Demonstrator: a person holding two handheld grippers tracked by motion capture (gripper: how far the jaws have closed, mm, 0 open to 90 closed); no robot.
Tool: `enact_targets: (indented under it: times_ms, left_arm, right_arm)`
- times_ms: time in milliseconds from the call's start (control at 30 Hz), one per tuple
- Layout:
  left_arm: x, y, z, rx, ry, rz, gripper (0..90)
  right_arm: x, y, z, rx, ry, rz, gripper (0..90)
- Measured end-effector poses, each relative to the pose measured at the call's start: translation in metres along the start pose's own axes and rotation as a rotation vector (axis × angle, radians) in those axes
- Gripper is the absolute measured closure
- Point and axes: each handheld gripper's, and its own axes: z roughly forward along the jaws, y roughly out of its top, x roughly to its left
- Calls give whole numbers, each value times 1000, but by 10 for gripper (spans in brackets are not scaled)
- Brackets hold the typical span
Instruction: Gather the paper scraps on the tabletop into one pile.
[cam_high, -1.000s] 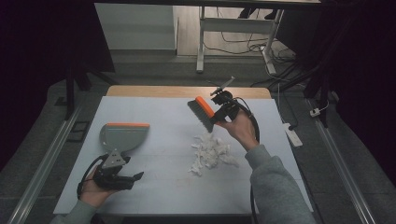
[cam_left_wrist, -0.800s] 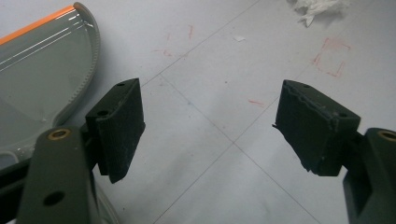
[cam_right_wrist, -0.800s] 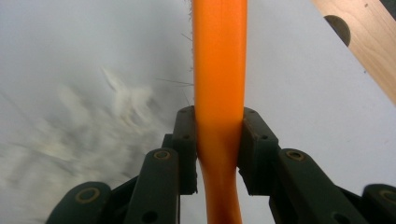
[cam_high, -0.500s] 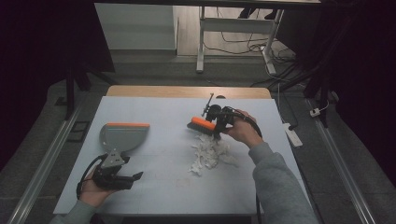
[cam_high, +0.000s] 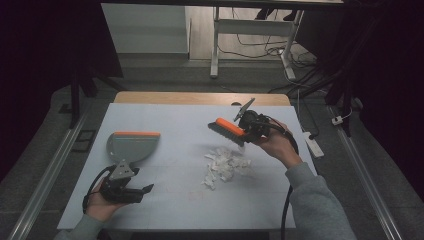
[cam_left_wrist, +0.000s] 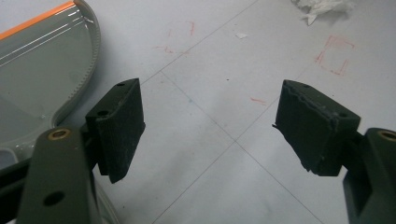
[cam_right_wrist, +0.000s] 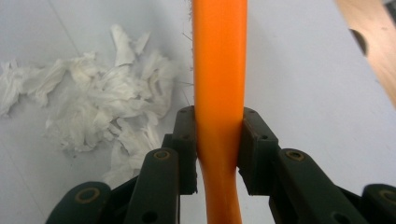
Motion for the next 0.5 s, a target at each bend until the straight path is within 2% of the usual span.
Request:
enact_targets:
  times_ms: [267, 400, 467, 500]
  left_arm:
    - [-1, 0, -1, -12, 5, -4, 246]
    - [0, 0, -1, -22, 11, -10, 247]
    - [0, 1, -1, -20, 11, -9, 247]
    - [0, 1, 0, -18, 11, -8, 247]
  right_arm:
    - [8, -10, -15, -54, 32, 103, 704]
    - [12, -20, -19, -102, 39, 147, 704]
    - [13, -26, -19, -140, 65, 183, 704]
    - [13, -29, -19, -160, 93, 210, 703]
